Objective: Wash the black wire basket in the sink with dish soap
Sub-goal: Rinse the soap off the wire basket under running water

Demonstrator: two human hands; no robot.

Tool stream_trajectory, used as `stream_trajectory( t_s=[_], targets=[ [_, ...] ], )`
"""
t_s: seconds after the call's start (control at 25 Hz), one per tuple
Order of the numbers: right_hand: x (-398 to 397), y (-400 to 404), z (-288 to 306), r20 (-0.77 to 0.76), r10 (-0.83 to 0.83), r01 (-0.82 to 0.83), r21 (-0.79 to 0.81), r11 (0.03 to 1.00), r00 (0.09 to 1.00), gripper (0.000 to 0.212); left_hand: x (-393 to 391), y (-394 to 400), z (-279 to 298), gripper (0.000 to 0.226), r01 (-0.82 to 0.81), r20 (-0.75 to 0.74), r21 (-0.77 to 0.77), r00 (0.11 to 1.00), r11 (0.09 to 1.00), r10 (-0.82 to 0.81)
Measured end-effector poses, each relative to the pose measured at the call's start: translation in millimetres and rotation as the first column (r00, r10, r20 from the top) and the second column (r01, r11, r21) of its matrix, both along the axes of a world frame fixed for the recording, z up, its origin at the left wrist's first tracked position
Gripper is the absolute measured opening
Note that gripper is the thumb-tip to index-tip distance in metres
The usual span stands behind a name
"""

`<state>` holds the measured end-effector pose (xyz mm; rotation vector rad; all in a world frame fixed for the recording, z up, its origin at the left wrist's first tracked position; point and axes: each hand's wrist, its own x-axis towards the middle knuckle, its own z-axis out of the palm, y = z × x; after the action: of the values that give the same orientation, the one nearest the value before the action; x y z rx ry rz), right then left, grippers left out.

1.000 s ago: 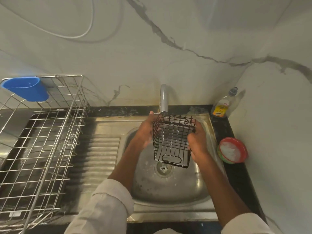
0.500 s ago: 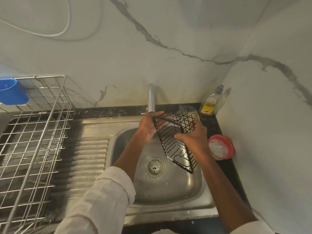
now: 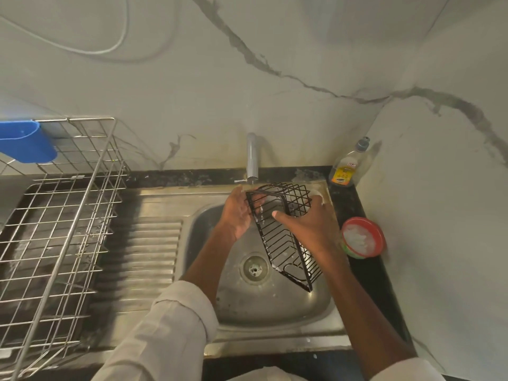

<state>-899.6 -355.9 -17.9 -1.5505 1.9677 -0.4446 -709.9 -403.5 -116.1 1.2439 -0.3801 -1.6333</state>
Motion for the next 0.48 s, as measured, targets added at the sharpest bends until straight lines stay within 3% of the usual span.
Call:
stream_trajectory(
  t_s=[0.32, 0.48],
  targets=[
    [7.7, 2.6, 5.5, 0.04, -0.059, 0.063, -0.107, 0.992, 0.997, 0.109, -0.2, -12.6, 18.4, 0.056, -0.03, 0.012, 0.016, 0.999, 0.999, 0.03],
    [4.4, 6.5, 5.6, 0.062, -0.053, 0.06, -0.109, 0.992, 0.997, 0.109, -5.1, -23.2, 21.9, 0.041, -0.081, 0.046, 0.091, 0.996, 0.993, 0.077]
  ],
)
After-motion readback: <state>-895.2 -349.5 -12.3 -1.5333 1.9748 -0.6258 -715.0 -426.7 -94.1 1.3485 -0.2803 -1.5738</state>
